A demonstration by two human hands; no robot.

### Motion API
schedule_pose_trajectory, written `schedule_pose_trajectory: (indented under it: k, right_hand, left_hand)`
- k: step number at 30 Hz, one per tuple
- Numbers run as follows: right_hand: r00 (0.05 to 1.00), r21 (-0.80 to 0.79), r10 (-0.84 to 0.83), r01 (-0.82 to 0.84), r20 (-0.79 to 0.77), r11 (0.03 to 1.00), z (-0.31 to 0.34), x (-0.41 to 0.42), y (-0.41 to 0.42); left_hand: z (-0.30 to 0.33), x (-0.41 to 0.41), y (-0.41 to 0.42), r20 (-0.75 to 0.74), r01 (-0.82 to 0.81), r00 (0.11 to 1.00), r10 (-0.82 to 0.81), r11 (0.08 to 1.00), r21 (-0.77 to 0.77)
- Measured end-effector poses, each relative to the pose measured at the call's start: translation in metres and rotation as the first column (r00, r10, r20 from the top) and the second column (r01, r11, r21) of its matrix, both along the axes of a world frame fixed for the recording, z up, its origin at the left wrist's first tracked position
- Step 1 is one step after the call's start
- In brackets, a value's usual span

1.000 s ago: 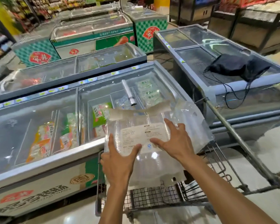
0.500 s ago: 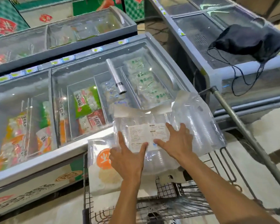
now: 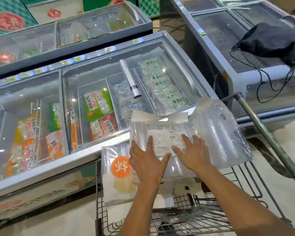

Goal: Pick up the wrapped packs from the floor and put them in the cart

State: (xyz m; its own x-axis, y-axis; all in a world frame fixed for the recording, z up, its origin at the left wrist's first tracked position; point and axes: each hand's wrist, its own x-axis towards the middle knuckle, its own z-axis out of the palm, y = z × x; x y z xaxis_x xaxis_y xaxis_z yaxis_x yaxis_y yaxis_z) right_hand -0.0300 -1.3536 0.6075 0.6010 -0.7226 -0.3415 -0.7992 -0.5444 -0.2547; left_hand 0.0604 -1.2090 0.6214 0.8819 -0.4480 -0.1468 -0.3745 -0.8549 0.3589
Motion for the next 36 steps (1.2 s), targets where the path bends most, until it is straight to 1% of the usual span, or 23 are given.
schedule_pose_trajectory:
  k: [2,6,9,11,17,22,25,30,33,36]
  right_hand:
    - [1.000,0.021,0.001,-0.001,0.012,1.000,0.004,0.002,0.001]
    - [0.998,0.012,-0.018,0.017,0.060,1.000,0.008,-0.003,0.011]
    - [0.997,0.013,-0.009,0.008,0.081,1.000,0.015,-0.008,0.019]
    - [0.995,-0.014,0.023,-0.022,0.101,1.000,0.023,-0.011,0.022]
    - [0.958,-0.114,0.158,-0.134,0.240,0.984,0.051,-0.019,0.030]
    - [0.908,-0.141,0.261,-0.226,0.328,0.964,0.070,-0.023,0.049]
    - [0.867,-0.158,0.328,-0.288,0.376,0.944,0.080,-0.025,0.077]
    - [0.759,-0.227,0.509,-0.455,0.406,0.861,0.101,-0.026,0.149]
    - [0.657,-0.278,0.626,-0.564,0.420,0.778,0.112,-0.022,0.212]
    - [0.528,-0.302,0.720,-0.668,0.451,0.680,0.123,-0.024,0.296]
  left_hand:
    - [0.005,0.001,0.004,0.024,-0.014,1.000,0.015,1.000,-0.022]
    - [0.008,-0.012,0.021,0.102,-0.041,0.993,0.051,0.994,-0.099]
    - [0.012,-0.020,0.029,0.108,-0.040,0.993,0.050,0.995,-0.088]
    - [0.019,-0.025,0.033,0.111,-0.046,0.992,0.057,0.994,-0.095]
    - [0.052,-0.044,0.042,0.222,-0.090,0.965,0.139,0.972,-0.219]
    - [0.076,-0.063,0.065,0.334,-0.105,0.926,0.176,0.970,-0.220]
    - [0.089,-0.073,0.092,0.404,-0.143,0.889,0.217,0.968,-0.204]
    - [0.114,-0.099,0.175,0.443,-0.321,0.818,0.368,0.930,-0.179]
    - [0.121,-0.125,0.248,0.454,-0.448,0.747,0.486,0.872,-0.196]
    - [0.123,-0.163,0.332,0.439,-0.590,0.645,0.625,0.773,-0.233]
